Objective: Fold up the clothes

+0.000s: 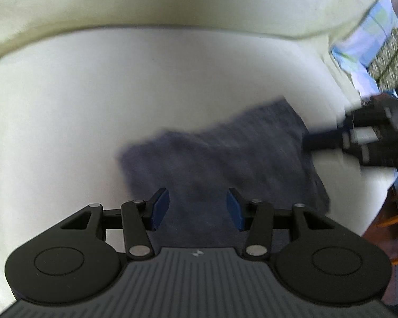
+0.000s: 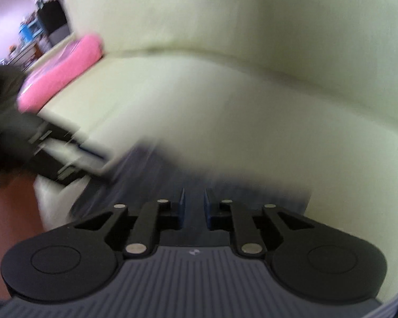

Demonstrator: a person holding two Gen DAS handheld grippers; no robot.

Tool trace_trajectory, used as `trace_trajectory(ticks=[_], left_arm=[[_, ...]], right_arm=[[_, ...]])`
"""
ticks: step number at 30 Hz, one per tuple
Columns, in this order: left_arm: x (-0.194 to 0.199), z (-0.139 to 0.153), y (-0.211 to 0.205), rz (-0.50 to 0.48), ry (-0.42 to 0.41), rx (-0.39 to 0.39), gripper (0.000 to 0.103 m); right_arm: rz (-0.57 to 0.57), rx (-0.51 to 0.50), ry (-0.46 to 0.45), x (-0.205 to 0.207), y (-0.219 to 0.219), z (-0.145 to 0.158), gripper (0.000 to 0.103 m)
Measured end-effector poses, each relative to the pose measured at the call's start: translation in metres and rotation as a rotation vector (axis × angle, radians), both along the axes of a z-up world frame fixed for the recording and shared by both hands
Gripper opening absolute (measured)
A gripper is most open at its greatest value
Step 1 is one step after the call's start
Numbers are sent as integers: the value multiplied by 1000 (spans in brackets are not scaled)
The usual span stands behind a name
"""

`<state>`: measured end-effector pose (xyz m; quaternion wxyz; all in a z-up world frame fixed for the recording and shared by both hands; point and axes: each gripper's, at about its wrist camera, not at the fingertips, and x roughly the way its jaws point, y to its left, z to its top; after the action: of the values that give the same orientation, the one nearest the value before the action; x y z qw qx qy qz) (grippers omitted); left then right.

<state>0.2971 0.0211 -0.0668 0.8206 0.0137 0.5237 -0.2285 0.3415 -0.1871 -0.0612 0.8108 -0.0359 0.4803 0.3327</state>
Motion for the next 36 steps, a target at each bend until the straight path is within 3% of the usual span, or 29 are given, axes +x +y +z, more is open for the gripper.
trace_trajectory(ticks=[4,5,8,10,14,20,22,28,33,35,36], left_arm=[[-30,-34,-17,-17,-79,90,54],[-36,-37,-16,-15,-98,91,54],[-44,-29,-7,1,-119,116,52],[-45,-25,-10,16,-127,158,49],[-63,-6,-35,-18,-175,132,51],[-68,-28,-54,-92,-147,121,52],[-71,-41,-51,-106,-144,149,52],[-73,-58,-46,-129,-200,167,56],[-82,-56,-49,-142,-238,211,55],[-82,-52,-57,-129,-233,210,49],[-83,-45,-60,-117,-236,200,49]], right_arm=[[-67,-112,50,-25,-20,-42,7],[-103,-83,57,-31,-33,-46,4],[-173,-60,102,-43,-67,-41,14],[-223,8,110,-53,-83,-36,14],[-328,154,143,-65,-100,-44,19],[-488,294,144,-84,-92,-76,19],[-490,295,120,-95,-92,-70,10],[-473,270,70,-107,-101,-71,0],[-463,266,109,-110,-126,-78,0],[-431,303,102,-105,-125,-61,8],[-430,332,97,-101,-123,-56,18]])
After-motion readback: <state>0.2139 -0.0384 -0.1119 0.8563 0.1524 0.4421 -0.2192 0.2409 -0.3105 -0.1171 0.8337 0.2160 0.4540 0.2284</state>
